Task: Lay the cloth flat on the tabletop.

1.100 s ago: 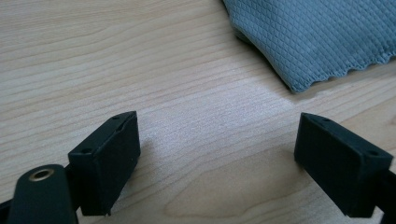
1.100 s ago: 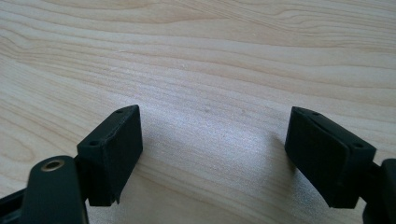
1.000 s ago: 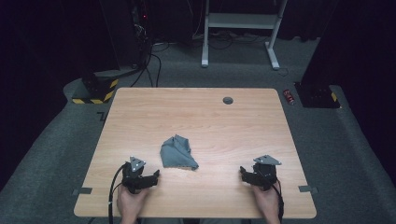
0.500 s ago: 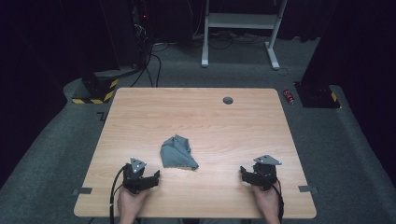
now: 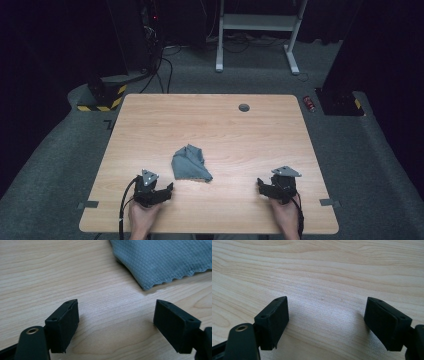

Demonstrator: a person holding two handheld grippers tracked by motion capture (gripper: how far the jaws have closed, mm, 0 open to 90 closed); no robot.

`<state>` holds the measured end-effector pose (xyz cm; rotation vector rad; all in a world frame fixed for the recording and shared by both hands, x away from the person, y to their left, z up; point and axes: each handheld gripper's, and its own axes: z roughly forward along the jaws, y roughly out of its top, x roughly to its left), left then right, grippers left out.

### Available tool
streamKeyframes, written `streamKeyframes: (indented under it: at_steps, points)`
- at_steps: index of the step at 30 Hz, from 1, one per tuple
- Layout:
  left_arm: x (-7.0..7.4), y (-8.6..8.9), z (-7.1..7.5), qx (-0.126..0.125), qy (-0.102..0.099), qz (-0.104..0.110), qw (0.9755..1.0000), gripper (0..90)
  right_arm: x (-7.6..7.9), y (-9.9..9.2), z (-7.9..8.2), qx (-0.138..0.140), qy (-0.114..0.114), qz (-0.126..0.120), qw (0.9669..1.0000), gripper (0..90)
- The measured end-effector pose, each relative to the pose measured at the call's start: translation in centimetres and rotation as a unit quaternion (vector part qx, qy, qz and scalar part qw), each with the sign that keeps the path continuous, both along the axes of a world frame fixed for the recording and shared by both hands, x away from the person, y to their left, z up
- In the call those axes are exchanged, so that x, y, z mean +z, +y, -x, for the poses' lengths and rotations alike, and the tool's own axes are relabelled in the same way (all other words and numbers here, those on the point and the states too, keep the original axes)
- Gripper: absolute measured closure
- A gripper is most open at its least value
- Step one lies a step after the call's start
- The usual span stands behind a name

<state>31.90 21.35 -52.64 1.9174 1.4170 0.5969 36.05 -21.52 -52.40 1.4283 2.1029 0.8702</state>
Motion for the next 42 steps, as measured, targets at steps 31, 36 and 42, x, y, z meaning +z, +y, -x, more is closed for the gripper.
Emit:
streamKeyframes:
  at_steps: [31, 36, 42]
  points:
    - [3.0, -3.0, -2.8, -0.074, 0.003, 0.025, 0.997, 25.4, 0.0, 0.0, 0.0, 0.0, 0.0, 0.0, 1.0, 19.6]
    - [3.2, -3.9, -3.8, -0.082, 0.004, 0.023, 0.9964, 25.5, 0.0, 0.0, 0.0, 0.001, 0.0, 0.001, 1.0, 20.0]
    - [3.1, -5.1, -5.2, -0.085, 0.006, 0.004, 0.9963, 25.6, 0.0, 0.0, 0.0, 0.001, 0.0, 0.0, 1.0, 20.0]
